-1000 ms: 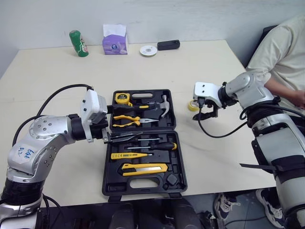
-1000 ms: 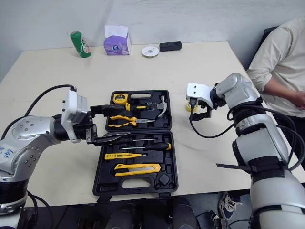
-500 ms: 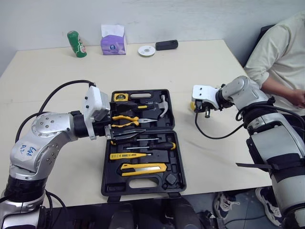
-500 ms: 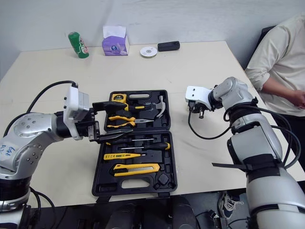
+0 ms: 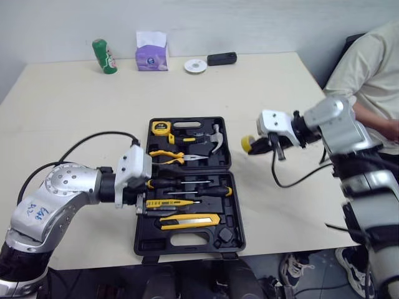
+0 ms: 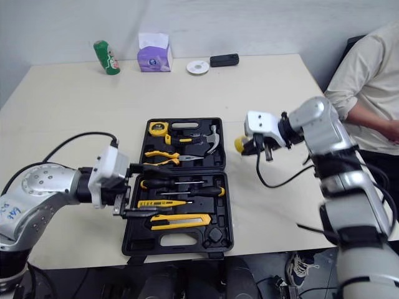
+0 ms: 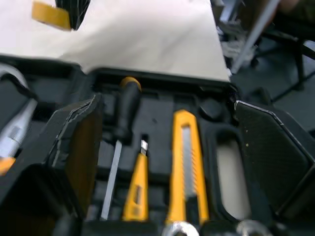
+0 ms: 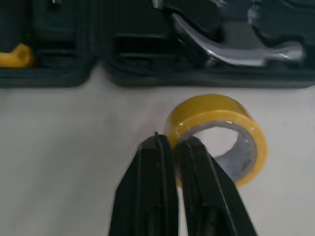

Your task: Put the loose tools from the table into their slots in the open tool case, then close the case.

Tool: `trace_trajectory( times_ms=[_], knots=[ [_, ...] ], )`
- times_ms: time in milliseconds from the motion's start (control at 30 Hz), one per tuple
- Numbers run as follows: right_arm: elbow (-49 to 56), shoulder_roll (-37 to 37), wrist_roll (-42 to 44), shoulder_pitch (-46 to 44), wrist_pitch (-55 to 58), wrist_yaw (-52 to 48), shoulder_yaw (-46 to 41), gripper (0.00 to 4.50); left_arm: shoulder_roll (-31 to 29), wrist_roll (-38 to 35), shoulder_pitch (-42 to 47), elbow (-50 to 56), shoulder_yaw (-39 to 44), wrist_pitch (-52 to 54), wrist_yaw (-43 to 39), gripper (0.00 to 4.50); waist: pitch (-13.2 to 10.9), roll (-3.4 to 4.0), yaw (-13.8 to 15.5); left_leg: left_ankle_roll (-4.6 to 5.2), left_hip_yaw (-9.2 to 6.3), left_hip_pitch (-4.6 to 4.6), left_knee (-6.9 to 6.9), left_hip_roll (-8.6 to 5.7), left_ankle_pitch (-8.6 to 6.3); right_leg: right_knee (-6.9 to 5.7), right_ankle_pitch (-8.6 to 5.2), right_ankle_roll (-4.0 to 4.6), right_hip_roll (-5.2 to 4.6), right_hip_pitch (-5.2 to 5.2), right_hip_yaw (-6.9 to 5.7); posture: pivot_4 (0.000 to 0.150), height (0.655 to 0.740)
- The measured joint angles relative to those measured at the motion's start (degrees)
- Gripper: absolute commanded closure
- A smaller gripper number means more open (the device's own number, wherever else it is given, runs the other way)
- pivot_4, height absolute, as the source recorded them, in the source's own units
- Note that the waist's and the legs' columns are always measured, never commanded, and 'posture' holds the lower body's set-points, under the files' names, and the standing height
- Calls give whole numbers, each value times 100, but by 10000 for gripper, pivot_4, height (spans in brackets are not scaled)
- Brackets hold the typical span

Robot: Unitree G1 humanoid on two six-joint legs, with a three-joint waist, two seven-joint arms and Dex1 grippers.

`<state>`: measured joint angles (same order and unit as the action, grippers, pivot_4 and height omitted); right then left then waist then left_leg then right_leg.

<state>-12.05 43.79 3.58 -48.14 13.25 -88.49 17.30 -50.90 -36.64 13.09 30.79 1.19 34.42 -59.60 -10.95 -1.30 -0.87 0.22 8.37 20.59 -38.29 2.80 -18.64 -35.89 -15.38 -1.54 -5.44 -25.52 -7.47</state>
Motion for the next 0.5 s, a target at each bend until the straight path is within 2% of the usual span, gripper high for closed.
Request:
trace_trajectory(
  times_ms=[100, 200, 367, 500],
  knots=[
    [2273, 173, 868, 972, 1268, 48, -10, 44764, -70, 112, -35, 7, -194, -78, -193, 0, -2, 4, 22, -1, 2, -3, -5, 0, -5, -6, 2, 2, -1, -1, 2, 1500, 7252],
    [3565, 376, 1239, 1471, 1946, 230, 12, 44764, -227, 141, -102, 94, -280, -152, -448, 0, -2, 4, 30, -5, 1, -9, -2, 1, -9, -7, 3, 8, 0, 0, 2, 1500, 7252],
    [4277, 525, 1345, 1867, 2502, 612, 220, 44764, -354, 250, -194, 251, -570, -278, -743, 0, -3, 4, 78, -1, 2, -6, 1, 1, -12, -2, 2, 11, 1, -1, 0, 1500, 7252],
    [4420, 571, 1206, 2021, 2573, 906, 534, 44764, -329, 248, 40, 242, -633, -260, -771, 0, -2, 2, 87, 3, 3, -4, -2, -3, -13, -2, 3, 10, -2, -1, 1, 1500, 7252]
  ],
)
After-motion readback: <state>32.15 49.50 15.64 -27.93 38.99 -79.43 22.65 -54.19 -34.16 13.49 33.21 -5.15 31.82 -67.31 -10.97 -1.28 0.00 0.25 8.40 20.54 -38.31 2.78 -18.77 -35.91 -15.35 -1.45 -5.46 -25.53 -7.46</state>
